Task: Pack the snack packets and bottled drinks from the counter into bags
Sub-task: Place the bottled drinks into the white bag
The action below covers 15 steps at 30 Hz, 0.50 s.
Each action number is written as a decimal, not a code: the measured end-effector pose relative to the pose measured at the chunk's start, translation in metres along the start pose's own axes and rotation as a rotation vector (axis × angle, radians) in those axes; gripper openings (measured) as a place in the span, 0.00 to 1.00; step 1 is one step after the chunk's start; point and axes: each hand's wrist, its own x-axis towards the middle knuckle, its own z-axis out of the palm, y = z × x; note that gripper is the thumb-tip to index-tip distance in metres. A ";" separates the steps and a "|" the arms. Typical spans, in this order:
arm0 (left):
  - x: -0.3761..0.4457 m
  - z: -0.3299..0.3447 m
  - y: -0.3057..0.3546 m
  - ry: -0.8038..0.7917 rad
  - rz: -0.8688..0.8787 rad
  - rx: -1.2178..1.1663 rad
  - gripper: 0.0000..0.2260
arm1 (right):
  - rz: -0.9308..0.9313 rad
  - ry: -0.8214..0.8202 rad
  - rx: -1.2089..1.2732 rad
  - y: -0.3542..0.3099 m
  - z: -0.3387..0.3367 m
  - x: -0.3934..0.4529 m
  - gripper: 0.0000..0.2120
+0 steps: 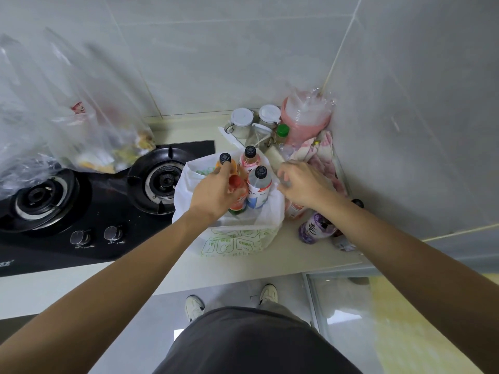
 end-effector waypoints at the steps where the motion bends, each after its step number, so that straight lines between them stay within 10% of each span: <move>1: -0.006 -0.001 0.003 0.051 0.017 0.008 0.18 | -0.014 0.014 -0.022 0.001 -0.002 -0.006 0.06; 6: -0.049 0.014 -0.002 0.145 0.212 0.063 0.08 | -0.198 0.131 -0.007 -0.014 0.016 -0.032 0.04; 15: -0.071 0.057 -0.042 -0.494 -0.064 0.331 0.23 | -0.102 -0.448 0.006 -0.038 0.102 -0.046 0.15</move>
